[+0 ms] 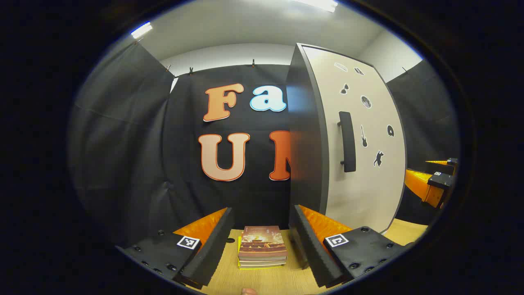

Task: Open the cabinet door with the right hand, grasp the bottle in the cabinet with the left hand and place it on the coaster, then close the cabinet door with the right hand.

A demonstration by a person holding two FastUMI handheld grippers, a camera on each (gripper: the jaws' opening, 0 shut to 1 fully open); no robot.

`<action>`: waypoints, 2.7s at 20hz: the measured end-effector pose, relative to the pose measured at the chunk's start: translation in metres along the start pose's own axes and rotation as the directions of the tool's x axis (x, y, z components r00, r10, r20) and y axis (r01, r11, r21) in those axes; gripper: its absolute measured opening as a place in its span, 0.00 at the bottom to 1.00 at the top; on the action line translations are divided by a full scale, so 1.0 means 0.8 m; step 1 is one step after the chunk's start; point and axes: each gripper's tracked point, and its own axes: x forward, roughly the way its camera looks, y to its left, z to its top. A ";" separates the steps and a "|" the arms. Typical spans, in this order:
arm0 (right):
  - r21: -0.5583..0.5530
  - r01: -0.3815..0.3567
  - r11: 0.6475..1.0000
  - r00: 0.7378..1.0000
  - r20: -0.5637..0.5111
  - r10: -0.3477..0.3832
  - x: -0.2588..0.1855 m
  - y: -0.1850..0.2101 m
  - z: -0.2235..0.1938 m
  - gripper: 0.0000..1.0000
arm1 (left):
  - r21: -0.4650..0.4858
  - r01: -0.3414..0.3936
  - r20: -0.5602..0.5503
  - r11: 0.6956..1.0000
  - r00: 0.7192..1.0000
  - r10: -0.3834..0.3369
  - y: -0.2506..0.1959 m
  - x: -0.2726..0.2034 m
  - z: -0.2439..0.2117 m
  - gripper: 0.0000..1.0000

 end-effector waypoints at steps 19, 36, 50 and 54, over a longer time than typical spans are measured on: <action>-0.016 -0.117 0.993 0.993 0.013 0.117 0.014 0.039 0.011 0.94 | -0.037 0.005 -0.026 0.999 1.000 -0.006 -0.010 0.010 0.000 0.95; 0.075 -0.272 0.959 0.962 0.059 0.268 0.108 0.145 0.062 0.94 | -0.051 -0.070 -0.084 0.996 0.994 0.065 0.046 -0.004 -0.013 0.95; 0.090 -0.202 0.975 0.979 0.038 0.200 0.163 0.161 0.063 0.38 | -0.063 -0.065 -0.103 0.996 0.993 0.058 0.086 0.019 -0.035 0.95; 0.119 -0.180 0.976 0.984 0.029 0.178 0.162 0.159 0.064 0.22 | -0.059 -0.033 -0.114 0.998 0.993 0.026 0.092 0.031 -0.040 0.95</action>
